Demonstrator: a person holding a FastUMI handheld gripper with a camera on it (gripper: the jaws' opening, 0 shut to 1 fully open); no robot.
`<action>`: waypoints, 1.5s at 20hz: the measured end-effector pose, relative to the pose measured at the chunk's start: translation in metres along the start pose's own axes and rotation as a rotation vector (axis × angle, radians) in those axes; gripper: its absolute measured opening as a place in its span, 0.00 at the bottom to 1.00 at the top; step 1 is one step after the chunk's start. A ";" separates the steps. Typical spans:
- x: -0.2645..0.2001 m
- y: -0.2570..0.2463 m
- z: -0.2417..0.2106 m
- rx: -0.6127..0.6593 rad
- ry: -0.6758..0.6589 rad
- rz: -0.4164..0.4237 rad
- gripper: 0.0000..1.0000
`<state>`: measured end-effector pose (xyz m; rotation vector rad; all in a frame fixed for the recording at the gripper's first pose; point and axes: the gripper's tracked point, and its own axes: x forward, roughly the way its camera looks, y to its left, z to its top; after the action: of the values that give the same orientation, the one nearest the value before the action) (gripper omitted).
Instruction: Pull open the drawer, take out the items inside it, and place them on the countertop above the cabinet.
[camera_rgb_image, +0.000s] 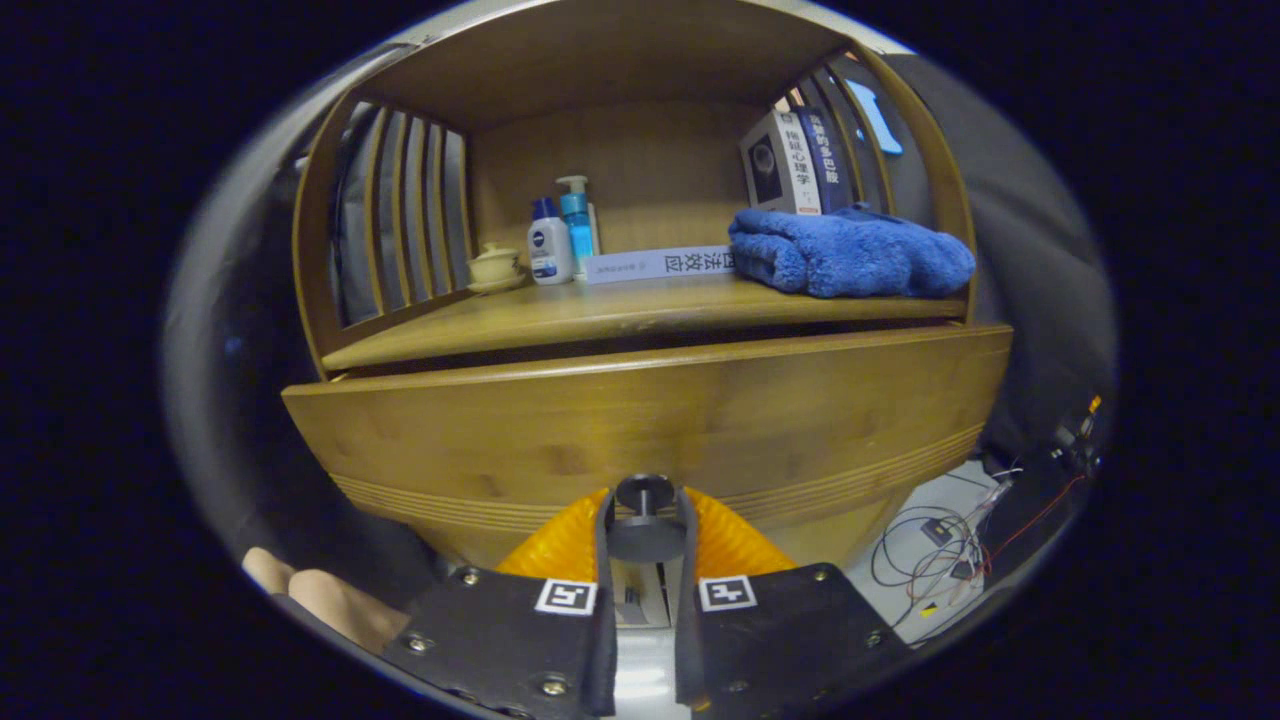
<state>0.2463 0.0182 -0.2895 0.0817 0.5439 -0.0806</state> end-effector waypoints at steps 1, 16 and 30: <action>-0.012 0.000 -0.004 -0.002 0.000 0.005 0.23; -0.110 -0.012 -0.055 -0.040 0.082 0.039 0.23; -0.091 0.025 0.074 -0.215 0.256 0.117 0.53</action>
<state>0.2095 0.0403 -0.1777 -0.0874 0.7986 0.1038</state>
